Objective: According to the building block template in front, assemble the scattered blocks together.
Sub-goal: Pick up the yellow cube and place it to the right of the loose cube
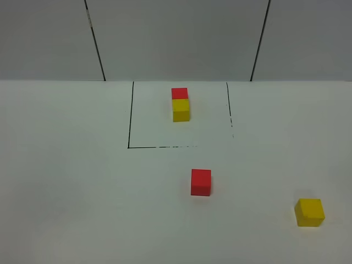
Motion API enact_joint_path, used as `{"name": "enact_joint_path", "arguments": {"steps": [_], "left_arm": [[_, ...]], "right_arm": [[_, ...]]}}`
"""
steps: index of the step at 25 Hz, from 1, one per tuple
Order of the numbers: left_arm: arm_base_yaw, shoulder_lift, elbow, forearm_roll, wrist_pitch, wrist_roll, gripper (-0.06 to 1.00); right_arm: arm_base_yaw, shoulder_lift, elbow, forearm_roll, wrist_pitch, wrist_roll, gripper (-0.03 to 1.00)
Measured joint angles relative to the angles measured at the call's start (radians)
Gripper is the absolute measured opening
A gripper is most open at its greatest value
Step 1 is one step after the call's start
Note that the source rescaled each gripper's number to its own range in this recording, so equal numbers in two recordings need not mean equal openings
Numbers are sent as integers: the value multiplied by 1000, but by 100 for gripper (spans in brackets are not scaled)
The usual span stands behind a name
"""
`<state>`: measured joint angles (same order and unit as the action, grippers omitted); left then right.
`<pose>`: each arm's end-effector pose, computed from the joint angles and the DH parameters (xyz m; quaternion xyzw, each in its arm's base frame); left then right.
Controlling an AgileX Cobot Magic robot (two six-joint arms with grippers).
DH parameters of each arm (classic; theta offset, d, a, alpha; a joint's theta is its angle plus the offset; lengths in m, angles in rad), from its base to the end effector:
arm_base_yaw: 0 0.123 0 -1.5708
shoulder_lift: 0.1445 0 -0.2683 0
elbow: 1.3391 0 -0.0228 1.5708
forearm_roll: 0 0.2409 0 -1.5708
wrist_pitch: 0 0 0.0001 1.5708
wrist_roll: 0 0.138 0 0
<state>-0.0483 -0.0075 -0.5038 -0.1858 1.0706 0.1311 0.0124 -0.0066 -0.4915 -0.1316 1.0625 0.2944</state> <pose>0.0410 -0.0244 0.2531 0.0806 0.8454 -0.0711 0.5233 0.0446 -0.0153 0.2494 0.1223 0.8435 0.0143 0.5228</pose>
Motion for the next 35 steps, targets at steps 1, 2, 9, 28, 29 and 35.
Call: {"name": "enact_joint_path", "arguments": {"steps": [1, 2, 9, 28, 29, 35], "left_arm": [[-1, 0, 0, 0, 0, 0, 69], [-1, 0, 0, 0, 0, -1, 69], [-3, 0, 0, -2, 0, -7, 69], [-3, 0, 0, -2, 0, -7, 69], [-3, 0, 0, -2, 0, -7, 69], [-3, 0, 0, -2, 0, -8, 69]], "right_arm": [[0, 0, 0, 0, 0, 0, 80], [0, 0, 0, 0, 0, 0, 80], [0, 0, 0, 0, 0, 0, 80], [0, 0, 0, 0, 0, 0, 80], [0, 0, 0, 0, 0, 0, 80], [0, 0, 0, 0, 0, 0, 80]]}}
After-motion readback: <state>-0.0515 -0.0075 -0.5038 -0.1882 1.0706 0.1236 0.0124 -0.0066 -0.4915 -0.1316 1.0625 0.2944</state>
